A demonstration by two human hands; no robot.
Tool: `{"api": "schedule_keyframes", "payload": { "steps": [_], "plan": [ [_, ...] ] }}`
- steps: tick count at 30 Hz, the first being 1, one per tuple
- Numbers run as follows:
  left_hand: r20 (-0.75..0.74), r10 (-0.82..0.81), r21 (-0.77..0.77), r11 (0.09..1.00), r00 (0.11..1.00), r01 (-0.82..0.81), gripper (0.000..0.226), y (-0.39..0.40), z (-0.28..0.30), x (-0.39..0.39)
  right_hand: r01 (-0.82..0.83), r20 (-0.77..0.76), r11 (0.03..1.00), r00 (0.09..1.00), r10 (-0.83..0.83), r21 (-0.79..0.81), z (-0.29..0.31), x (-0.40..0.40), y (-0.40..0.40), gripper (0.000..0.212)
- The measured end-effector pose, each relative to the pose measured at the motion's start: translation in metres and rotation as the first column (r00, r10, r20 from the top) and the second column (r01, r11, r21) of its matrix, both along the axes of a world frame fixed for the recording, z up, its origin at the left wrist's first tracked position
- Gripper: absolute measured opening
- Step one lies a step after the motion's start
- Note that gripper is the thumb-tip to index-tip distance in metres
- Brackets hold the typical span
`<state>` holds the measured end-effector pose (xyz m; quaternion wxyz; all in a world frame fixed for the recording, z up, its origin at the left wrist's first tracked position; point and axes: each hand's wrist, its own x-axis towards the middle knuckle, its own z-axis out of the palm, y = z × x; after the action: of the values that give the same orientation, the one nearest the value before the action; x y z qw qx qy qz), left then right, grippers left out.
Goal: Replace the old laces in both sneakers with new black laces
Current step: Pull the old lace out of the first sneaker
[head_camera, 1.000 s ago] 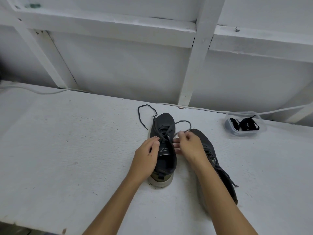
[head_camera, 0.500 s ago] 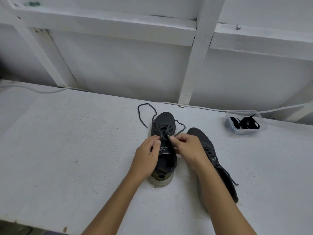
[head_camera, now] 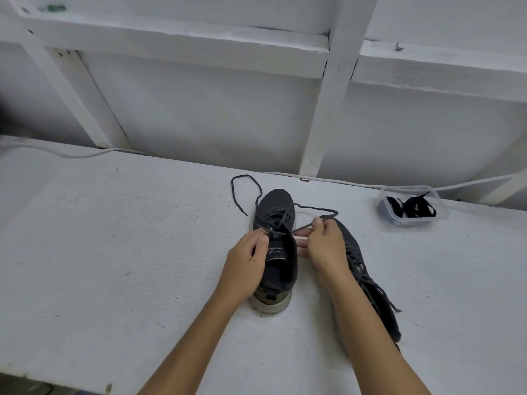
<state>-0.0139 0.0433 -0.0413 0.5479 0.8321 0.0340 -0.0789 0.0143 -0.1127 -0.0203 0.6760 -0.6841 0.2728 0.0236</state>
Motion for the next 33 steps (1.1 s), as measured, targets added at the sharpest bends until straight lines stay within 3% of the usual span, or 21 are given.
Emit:
{"api": "schedule_keyframes", "payload": {
  "steps": [5,7,11,15,17,19,21,24,26,30,33],
  "plan": [
    [0.010,0.000,0.024,1.000,1.000,0.000,0.037,0.000,-0.002,0.001,-0.348,-0.035,0.909,0.936,0.349,-0.230,-0.006,-0.006,-0.004,0.021],
    [0.014,-0.004,0.033,0.999,1.000,0.003,0.037,0.000,-0.001,0.000,-0.297,-0.005,0.928,0.953,0.304,-0.224,-0.004,-0.003,-0.004,0.023],
    [0.003,0.010,0.025,1.000,1.000,-0.010,0.038,0.001,0.002,-0.001,0.017,0.015,0.999,1.000,-0.017,0.027,0.001,0.003,-0.003,0.025],
    [0.017,-0.007,0.032,0.999,1.000,0.007,0.039,0.000,0.003,-0.001,-0.189,-0.004,0.978,0.982,0.189,-0.084,-0.003,-0.003,-0.001,0.032],
    [0.000,-0.005,0.007,1.000,1.000,0.005,0.038,0.000,0.003,0.000,-0.206,0.010,0.976,0.978,0.207,-0.075,-0.002,-0.008,-0.001,0.043],
    [-0.034,0.012,-0.034,0.999,0.999,-0.013,0.035,0.001,0.003,0.004,-0.243,0.028,0.955,0.968,0.251,-0.169,-0.002,-0.013,-0.002,0.051],
    [-0.081,0.047,-0.078,0.995,0.996,-0.054,0.032,0.003,0.005,0.011,-0.267,0.062,0.928,0.954,0.292,-0.259,-0.003,-0.023,-0.002,0.047],
    [-0.048,0.027,0.071,0.997,0.998,-0.023,0.025,0.005,0.005,0.025,-0.281,0.145,0.936,0.938,0.314,-0.212,-0.010,-0.036,0.002,0.024],
    [-0.049,0.046,0.089,0.995,0.998,-0.042,0.024,0.005,0.006,0.033,-0.277,0.198,0.931,0.925,0.325,-0.236,-0.017,-0.042,0.006,0.017],
    [-0.021,0.074,0.098,0.993,0.997,-0.072,0.011,0.000,0.008,0.046,-0.217,0.277,0.935,0.914,0.296,-0.281,-0.026,-0.049,0.015,0.015],
    [0.046,-0.021,0.226,0.974,0.999,0.010,0.005,-0.001,0.011,0.052,-0.180,0.300,0.943,0.917,0.264,-0.280,-0.032,-0.052,0.019,0.024]
  ]
}}
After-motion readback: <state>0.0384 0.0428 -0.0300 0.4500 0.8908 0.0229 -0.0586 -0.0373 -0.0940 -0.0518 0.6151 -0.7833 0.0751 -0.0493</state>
